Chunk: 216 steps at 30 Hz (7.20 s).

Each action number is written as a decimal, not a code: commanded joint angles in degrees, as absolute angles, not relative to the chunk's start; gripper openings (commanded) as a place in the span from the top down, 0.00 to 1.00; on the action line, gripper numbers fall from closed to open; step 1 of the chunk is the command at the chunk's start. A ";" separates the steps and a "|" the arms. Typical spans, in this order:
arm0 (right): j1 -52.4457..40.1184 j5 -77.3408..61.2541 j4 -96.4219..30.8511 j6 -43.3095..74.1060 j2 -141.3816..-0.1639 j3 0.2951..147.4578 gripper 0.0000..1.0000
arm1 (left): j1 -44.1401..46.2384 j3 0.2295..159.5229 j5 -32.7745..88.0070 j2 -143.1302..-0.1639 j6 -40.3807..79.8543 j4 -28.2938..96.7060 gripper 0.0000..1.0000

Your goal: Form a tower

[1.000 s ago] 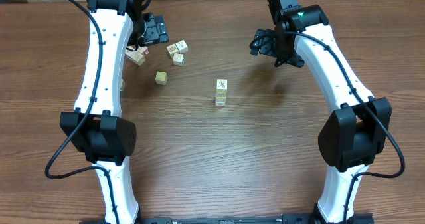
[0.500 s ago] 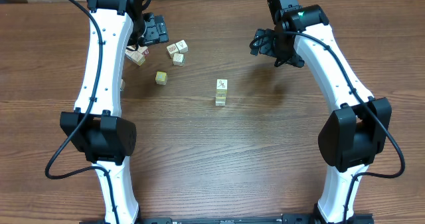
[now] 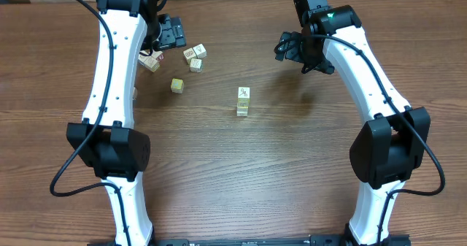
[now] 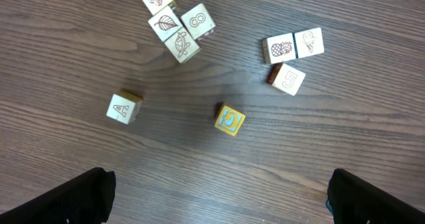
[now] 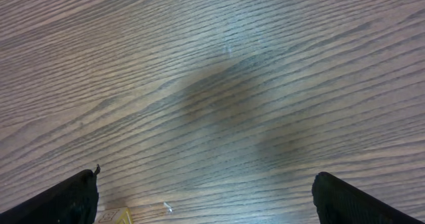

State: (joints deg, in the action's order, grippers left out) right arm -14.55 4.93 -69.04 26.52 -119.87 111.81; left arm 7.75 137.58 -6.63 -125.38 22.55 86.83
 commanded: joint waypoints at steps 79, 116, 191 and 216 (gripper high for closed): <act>-14.13 5.48 -68.86 26.28 -119.61 112.44 0.00 | 8.95 22.46 -10.04 -55.42 58.08 3.51 0.00; -14.13 5.48 -68.86 26.28 -119.61 112.44 0.00 | 6.26 0.27 -3.55 -13.37 4.01 -0.69 0.01; -14.13 5.48 -68.86 26.28 -119.61 112.44 0.00 | 5.17 0.30 -1.02 -0.25 0.38 4.34 0.01; -14.13 5.48 -68.88 26.28 -119.59 112.44 0.00 | 5.17 0.27 -1.02 -0.25 0.38 4.34 0.00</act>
State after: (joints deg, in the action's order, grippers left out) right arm -14.55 4.93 -69.01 26.52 -119.87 111.81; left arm 5.56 0.49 -1.89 -0.95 1.45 4.40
